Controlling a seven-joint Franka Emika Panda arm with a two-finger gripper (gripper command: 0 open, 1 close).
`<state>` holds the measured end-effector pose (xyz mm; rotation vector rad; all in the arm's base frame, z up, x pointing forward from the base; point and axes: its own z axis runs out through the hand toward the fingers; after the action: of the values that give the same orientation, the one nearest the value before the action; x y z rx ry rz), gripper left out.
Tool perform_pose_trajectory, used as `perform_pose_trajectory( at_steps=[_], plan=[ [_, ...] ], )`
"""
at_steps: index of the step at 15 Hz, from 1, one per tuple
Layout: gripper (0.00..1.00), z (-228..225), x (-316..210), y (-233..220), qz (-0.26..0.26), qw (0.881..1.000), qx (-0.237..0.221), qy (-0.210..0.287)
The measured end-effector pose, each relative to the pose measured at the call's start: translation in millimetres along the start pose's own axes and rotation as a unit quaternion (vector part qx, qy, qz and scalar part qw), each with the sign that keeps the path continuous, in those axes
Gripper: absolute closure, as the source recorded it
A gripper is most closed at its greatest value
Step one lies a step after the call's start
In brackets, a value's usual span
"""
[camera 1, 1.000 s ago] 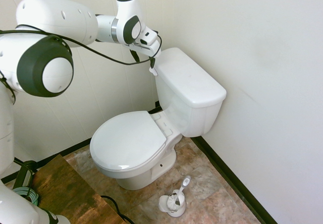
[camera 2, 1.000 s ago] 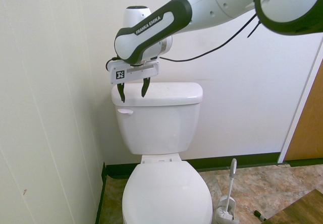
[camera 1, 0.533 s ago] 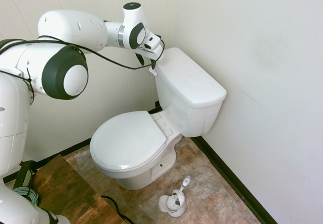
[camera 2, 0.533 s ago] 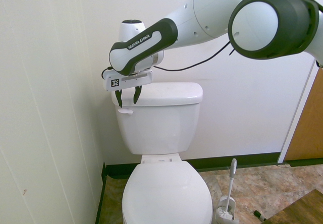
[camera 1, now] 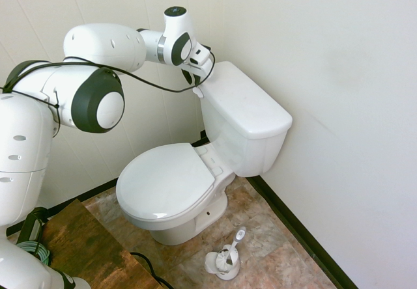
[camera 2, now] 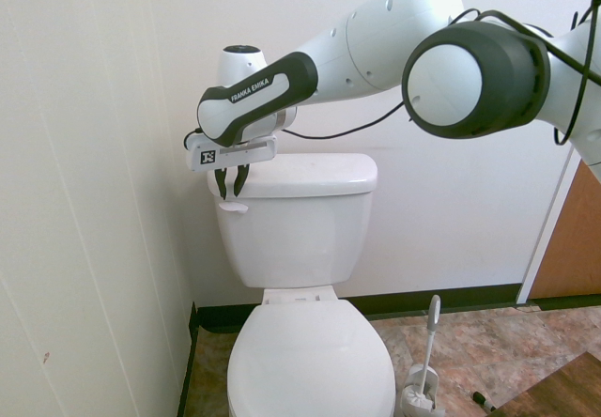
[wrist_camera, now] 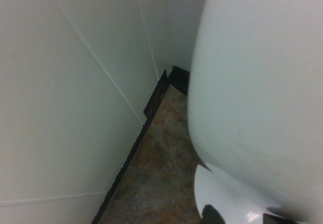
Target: Flush the toilet
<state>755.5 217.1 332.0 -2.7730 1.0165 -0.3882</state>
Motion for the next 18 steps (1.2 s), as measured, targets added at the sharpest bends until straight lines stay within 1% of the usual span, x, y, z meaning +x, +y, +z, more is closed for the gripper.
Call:
perform_pose_trajectory(
  at_steps=[6, 12, 18],
  plan=[
    [1.0, 20, 0, -1, 0.001, 1.0, -0.006, 0.002],
    [1.0, 43, -1, 6, 0.012, 1.0, -0.011, -0.007],
    [1.0, 46, -1, 3, 0.016, 1.0, -0.004, -0.009]
  ],
)
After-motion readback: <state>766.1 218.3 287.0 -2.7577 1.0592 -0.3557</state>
